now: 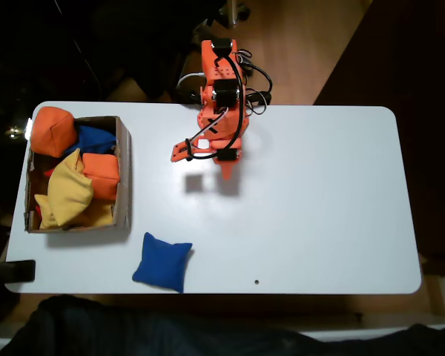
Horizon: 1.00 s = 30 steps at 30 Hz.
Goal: Grasp a bag and put it in the box.
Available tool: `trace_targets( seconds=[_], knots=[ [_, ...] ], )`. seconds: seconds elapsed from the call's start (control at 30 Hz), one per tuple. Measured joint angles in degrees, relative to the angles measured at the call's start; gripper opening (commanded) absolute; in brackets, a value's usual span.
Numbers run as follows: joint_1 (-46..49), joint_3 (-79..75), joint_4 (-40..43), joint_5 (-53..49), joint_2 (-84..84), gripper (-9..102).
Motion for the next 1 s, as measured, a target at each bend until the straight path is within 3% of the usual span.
trace_targets(
  seconds=[0.27,0.5,1.0],
  knots=[
    [1.7,-1.2,-7.2,0.7,-3.9,0],
    [1.7,-7.1,-8.4,-1.6,-8.0,0],
    [3.2,-17.5,-12.9,-19.8,-19.3,0]
  ],
)
